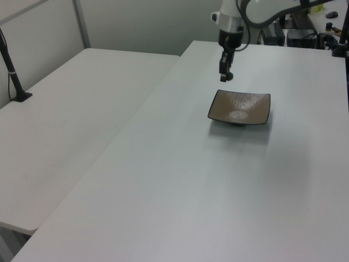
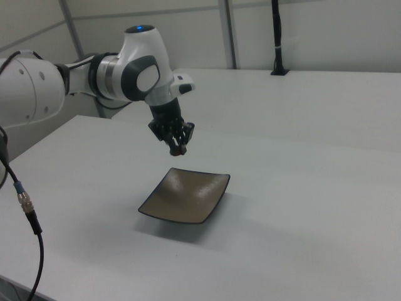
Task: Strawberries on a ceramic plate
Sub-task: 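Lift the strawberry and carry it over the dark plate, then lower the strawberry into the plate center and open the gripper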
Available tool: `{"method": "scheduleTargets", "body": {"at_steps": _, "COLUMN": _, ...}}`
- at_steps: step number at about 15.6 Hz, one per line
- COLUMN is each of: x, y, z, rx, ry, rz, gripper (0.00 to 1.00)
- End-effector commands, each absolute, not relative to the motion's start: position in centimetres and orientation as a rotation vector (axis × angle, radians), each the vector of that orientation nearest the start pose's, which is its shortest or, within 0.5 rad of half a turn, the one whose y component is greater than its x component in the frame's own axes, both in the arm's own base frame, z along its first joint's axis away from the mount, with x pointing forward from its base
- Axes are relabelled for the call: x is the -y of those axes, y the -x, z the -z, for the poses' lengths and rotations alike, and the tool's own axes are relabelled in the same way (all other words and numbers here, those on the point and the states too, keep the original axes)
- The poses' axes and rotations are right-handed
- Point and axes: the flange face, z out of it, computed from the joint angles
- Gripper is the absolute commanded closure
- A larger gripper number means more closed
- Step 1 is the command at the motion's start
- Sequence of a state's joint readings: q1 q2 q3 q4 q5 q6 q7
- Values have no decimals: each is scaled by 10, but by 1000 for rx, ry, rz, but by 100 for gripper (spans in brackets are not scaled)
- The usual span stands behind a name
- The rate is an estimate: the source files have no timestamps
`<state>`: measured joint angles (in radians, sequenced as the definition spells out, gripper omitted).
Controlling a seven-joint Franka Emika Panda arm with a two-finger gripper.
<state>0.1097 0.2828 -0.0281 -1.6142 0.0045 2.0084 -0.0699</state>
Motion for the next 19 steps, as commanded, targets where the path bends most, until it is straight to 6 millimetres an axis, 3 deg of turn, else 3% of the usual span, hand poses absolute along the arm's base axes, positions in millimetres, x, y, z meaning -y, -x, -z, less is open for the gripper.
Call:
{"method": "scheduleTargets", "body": {"at_steps": 1, "x": -54, "y": -630, "z": -457, "rx": 263, "ry": 3116, "rz": 68, "gripper": 100}}
{"method": "scheduleTargets", "body": {"at_steps": 7, "x": -50, "y": -618, "z": -404, "rx": 258, "ry": 3120, "rz": -45, "gripper": 100}}
{"method": "scheduleTargets", "body": {"at_steps": 13, "x": -31, "y": -614, "z": -364, "rx": 216, "ry": 3132, "rz": 92, "gripper": 99}}
{"method": "scheduleTargets", "body": {"at_steps": 18, "x": -27, "y": -613, "z": -340, "rx": 278, "ry": 3135, "rz": 205, "gripper": 99}}
{"method": "scheduleTargets", "body": {"at_steps": 19, "x": -27, "y": -615, "z": -338, "rx": 278, "ry": 3135, "rz": 205, "gripper": 88}}
